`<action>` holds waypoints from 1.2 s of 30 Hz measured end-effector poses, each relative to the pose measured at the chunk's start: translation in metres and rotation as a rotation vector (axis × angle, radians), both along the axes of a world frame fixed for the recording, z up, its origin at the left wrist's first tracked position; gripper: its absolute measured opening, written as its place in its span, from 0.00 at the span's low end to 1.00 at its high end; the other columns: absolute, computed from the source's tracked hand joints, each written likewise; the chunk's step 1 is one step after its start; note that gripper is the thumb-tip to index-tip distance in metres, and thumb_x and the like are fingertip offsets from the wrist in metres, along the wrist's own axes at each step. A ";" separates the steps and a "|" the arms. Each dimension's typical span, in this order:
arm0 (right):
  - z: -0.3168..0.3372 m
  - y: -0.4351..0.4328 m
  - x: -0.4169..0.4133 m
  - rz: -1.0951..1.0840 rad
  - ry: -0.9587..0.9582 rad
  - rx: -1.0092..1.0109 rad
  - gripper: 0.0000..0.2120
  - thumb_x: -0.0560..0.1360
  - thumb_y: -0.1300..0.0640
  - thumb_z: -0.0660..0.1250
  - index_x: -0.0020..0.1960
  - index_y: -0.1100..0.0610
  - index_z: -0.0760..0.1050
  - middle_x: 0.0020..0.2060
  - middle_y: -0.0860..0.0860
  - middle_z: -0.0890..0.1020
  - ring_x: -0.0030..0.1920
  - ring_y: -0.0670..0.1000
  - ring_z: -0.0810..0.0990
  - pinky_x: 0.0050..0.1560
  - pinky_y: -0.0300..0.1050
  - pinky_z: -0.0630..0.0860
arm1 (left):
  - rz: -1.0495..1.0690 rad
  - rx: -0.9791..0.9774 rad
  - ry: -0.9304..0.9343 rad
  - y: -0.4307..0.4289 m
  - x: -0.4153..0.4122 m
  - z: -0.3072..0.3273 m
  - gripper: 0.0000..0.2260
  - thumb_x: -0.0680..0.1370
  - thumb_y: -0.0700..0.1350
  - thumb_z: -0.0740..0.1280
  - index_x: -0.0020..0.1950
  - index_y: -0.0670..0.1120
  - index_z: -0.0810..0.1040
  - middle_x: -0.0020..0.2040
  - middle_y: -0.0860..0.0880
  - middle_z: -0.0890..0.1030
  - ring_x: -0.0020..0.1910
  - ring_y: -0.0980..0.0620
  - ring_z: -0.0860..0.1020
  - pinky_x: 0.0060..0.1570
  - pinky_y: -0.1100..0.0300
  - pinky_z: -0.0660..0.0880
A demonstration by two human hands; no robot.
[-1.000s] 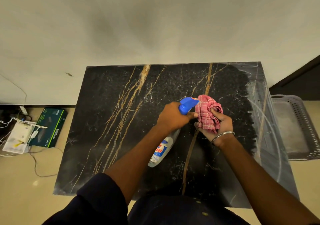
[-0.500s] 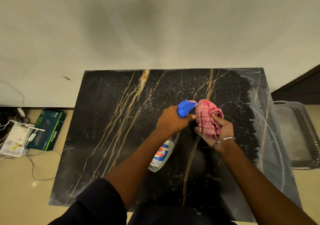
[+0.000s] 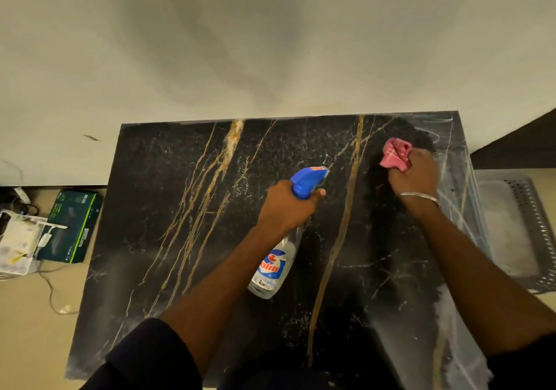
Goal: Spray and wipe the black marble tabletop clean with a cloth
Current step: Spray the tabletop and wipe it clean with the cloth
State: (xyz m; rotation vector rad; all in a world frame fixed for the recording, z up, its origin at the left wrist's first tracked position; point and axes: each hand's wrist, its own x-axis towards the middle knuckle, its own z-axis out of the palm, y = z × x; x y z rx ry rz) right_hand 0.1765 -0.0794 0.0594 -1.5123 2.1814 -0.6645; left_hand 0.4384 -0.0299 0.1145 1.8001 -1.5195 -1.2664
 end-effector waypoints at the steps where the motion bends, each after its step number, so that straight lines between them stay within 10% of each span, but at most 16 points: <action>1: -0.009 -0.012 -0.011 0.021 0.179 0.037 0.12 0.68 0.54 0.65 0.48 0.58 0.78 0.47 0.58 0.79 0.49 0.61 0.78 0.48 0.52 0.75 | 0.001 0.005 0.001 -0.003 -0.001 -0.001 0.12 0.74 0.53 0.70 0.44 0.44 0.77 0.30 0.51 0.75 0.28 0.60 0.73 0.33 0.68 0.71; 4: -0.025 -0.041 -0.022 -0.091 0.352 0.235 0.27 0.68 0.58 0.69 0.66 0.56 0.71 0.65 0.58 0.72 0.65 0.65 0.67 0.64 0.64 0.66 | 0.000 0.029 0.013 -0.010 -0.003 -0.002 0.10 0.75 0.52 0.70 0.44 0.45 0.76 0.31 0.50 0.76 0.28 0.61 0.74 0.31 0.71 0.72; 12: -0.041 -0.091 0.031 -0.017 0.368 0.203 0.36 0.71 0.33 0.56 0.69 0.58 0.67 0.68 0.58 0.68 0.67 0.64 0.65 0.62 0.64 0.62 | 0.042 0.032 -0.024 -0.028 -0.007 -0.009 0.08 0.74 0.52 0.70 0.46 0.49 0.76 0.35 0.52 0.79 0.31 0.62 0.76 0.34 0.72 0.72; 17: -0.048 -0.082 -0.045 0.265 0.542 0.053 0.27 0.72 0.48 0.59 0.69 0.56 0.69 0.64 0.56 0.74 0.61 0.64 0.72 0.58 0.60 0.70 | 0.037 0.038 -0.080 -0.034 -0.024 -0.002 0.08 0.74 0.53 0.71 0.45 0.49 0.76 0.35 0.51 0.79 0.32 0.59 0.76 0.34 0.72 0.70; 25: -0.035 -0.093 -0.078 -0.178 0.444 0.210 0.25 0.68 0.59 0.65 0.65 0.60 0.70 0.64 0.57 0.71 0.61 0.65 0.69 0.58 0.60 0.68 | 0.020 -0.018 -0.062 -0.034 -0.030 0.006 0.10 0.74 0.51 0.70 0.46 0.45 0.76 0.36 0.47 0.79 0.33 0.56 0.76 0.36 0.68 0.73; 36: -0.039 -0.097 -0.035 0.441 0.504 0.092 0.30 0.68 0.61 0.66 0.70 0.54 0.68 0.67 0.51 0.72 0.65 0.61 0.68 0.61 0.61 0.68 | 0.057 -0.009 -0.096 -0.020 -0.029 0.017 0.08 0.74 0.51 0.70 0.44 0.47 0.76 0.33 0.49 0.78 0.30 0.61 0.76 0.32 0.72 0.73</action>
